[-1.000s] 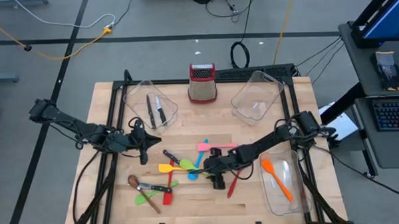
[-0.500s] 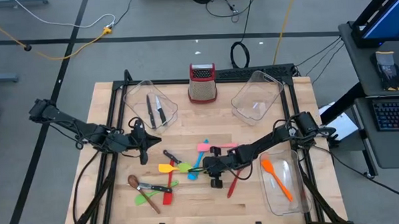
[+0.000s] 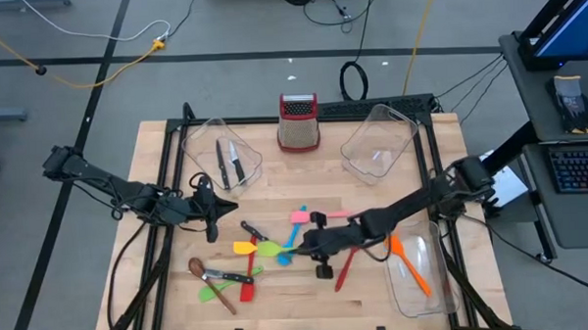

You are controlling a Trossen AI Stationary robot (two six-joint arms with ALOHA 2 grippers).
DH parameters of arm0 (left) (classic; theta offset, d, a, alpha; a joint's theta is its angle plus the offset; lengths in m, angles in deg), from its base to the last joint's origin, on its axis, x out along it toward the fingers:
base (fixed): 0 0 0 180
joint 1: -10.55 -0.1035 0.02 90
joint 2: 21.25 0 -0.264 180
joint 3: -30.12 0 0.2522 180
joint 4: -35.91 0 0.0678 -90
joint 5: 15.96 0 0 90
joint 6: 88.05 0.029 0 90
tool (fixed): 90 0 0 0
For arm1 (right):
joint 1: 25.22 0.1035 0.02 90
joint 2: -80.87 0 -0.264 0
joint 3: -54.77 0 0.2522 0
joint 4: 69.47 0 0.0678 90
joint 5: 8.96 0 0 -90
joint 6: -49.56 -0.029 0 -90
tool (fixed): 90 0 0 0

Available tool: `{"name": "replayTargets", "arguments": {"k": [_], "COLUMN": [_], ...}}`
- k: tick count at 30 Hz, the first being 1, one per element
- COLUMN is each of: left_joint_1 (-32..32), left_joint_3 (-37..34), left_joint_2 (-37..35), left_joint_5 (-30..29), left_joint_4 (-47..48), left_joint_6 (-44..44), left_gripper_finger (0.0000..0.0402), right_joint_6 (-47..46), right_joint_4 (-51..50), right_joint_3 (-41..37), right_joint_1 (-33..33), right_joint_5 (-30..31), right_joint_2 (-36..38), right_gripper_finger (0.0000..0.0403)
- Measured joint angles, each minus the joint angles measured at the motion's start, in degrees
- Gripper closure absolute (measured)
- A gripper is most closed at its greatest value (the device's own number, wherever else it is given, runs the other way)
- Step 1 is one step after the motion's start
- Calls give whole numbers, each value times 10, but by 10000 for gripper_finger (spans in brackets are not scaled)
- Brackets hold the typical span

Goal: Pick & Place Kitchen Items
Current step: Put the green serving spoon into the top right transparent bin

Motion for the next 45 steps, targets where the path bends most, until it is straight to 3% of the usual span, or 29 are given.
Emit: {"name": "replayTargets", "arguments": {"k": [11, 16, 23, 26, 34, 39, 45], "left_joint_1": [0, 0, 0, 0, 0, 0, 0], "left_joint_3": [0, 0, 0, 0, 0, 0, 0], "left_joint_2": [0, 0, 0, 0, 0, 0, 0], "left_joint_5": [0, 0, 0, 0, 0, 0, 0], "left_joint_4": [0, 0, -1, -2, -5, -5, -5], "left_joint_6": [-1, -2, -11, -12, -13, -15, -15], "left_gripper_finger": [378, 378, 378, 378, 378, 378, 378], "right_joint_6": [209, 260, 284, 276, 179, 149, 147], "right_joint_4": [7, 8, 142, 229, 504, 599, 635], "right_joint_3": [-12, -29, -71, -93, -145, -171, -189], "right_joint_1": [2, 0, 0, 0, 0, 1, 2], "right_joint_5": [-201, -271, -436, -471, -470, -378, -267], "right_joint_2": [113, 136, 143, 143, 143, 144, 144], "right_gripper_finger": [355, 355, 355, 355, 355, 355, 355]}}
